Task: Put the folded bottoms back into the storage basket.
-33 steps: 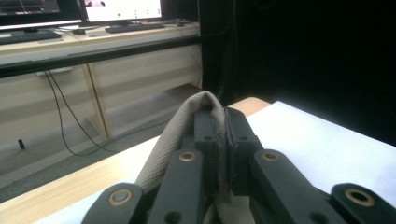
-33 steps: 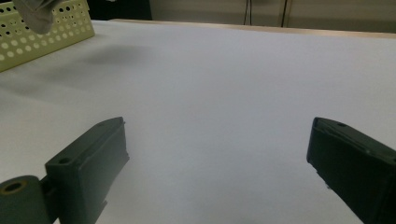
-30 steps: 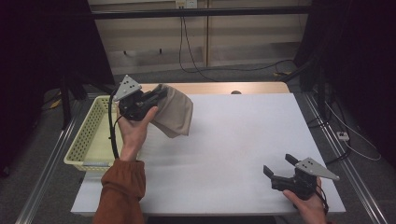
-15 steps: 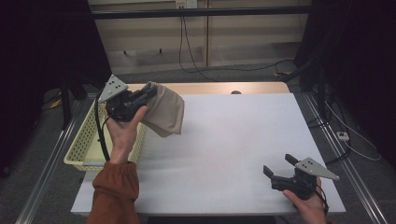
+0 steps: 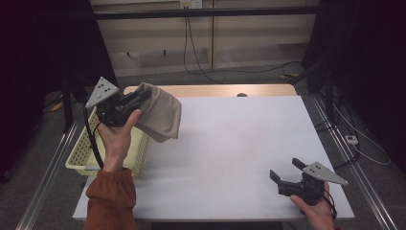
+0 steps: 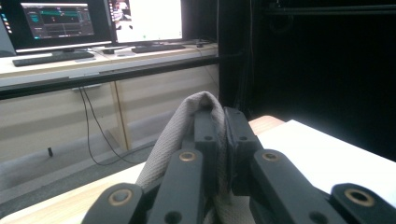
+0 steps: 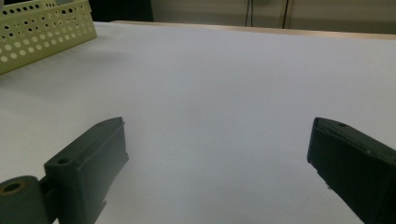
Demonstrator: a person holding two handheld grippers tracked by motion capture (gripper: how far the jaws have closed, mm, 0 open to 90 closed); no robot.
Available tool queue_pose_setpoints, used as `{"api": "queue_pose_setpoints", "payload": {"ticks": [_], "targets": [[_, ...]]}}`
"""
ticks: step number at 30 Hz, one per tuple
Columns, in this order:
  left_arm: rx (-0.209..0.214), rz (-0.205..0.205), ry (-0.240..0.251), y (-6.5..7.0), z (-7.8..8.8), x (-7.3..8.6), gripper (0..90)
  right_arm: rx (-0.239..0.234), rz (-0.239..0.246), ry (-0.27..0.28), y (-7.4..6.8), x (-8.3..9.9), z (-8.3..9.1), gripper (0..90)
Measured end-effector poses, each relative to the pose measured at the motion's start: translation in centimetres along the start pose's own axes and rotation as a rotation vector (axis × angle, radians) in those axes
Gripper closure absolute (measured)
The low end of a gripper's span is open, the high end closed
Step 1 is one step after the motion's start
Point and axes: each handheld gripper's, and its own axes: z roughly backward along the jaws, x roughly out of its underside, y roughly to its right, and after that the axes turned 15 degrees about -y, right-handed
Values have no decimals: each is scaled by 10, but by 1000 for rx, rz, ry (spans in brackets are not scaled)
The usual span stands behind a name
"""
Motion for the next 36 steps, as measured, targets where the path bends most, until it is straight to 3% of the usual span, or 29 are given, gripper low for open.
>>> {"api": "queue_pose_setpoints", "payload": {"ticks": [3, 14, 36], "targets": [[-1, 19, 14, -2, 5, 1, 855, 0, -1, 0, 0, 0, 0, 44], [-39, 18, 26, -11, 27, 1, 855, 0, 0, -1, 0, 0, 0, 44], [-104, 67, 29, -37, 57, 26, 855, 0, 8, -5, -1, 0, 0, 44]]}}
